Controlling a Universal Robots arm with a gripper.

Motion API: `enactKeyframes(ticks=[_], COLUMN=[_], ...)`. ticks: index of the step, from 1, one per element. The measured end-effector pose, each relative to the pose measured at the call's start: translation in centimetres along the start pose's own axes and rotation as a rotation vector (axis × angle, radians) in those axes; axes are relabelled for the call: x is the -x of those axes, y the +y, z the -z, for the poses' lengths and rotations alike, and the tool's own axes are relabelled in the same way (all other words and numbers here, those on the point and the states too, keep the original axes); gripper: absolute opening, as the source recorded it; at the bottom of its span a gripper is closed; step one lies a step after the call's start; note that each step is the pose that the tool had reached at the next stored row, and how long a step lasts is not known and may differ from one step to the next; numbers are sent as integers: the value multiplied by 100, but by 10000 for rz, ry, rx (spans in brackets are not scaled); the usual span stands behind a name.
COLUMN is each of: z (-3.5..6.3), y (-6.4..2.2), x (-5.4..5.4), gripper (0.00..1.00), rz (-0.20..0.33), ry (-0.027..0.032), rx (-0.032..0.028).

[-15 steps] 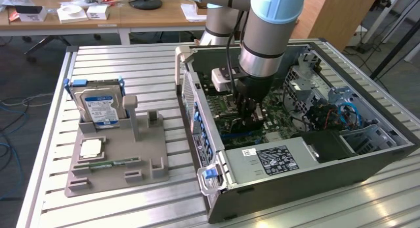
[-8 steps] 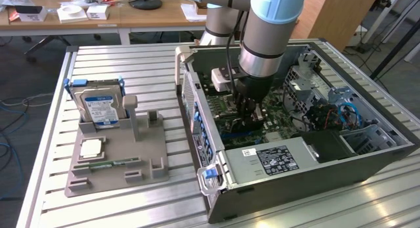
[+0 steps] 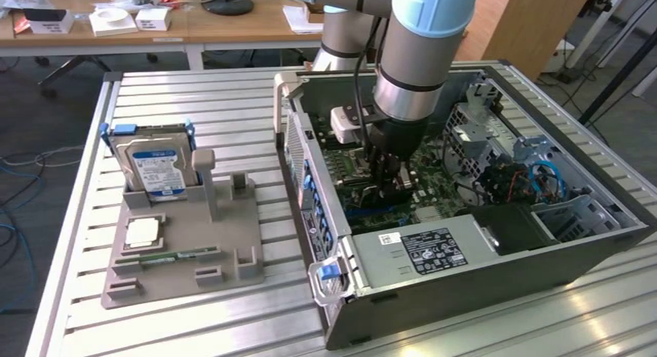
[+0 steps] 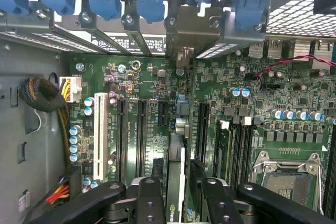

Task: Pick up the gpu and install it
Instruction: 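Insert the gpu into the slot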

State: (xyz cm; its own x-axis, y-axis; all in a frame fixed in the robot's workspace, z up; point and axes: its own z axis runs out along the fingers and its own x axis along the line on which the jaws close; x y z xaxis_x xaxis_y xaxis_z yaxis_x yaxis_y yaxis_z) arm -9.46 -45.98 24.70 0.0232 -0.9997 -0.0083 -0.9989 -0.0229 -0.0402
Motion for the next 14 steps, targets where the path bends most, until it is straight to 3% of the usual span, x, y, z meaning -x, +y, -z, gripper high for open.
enactKeyframes(ticks=[6, 14], z=[31, 184], y=[-1, -7], x=[0, 1], gripper=[34, 34], rz=[-1, -1], ry=[0, 0], rx=[0, 0])
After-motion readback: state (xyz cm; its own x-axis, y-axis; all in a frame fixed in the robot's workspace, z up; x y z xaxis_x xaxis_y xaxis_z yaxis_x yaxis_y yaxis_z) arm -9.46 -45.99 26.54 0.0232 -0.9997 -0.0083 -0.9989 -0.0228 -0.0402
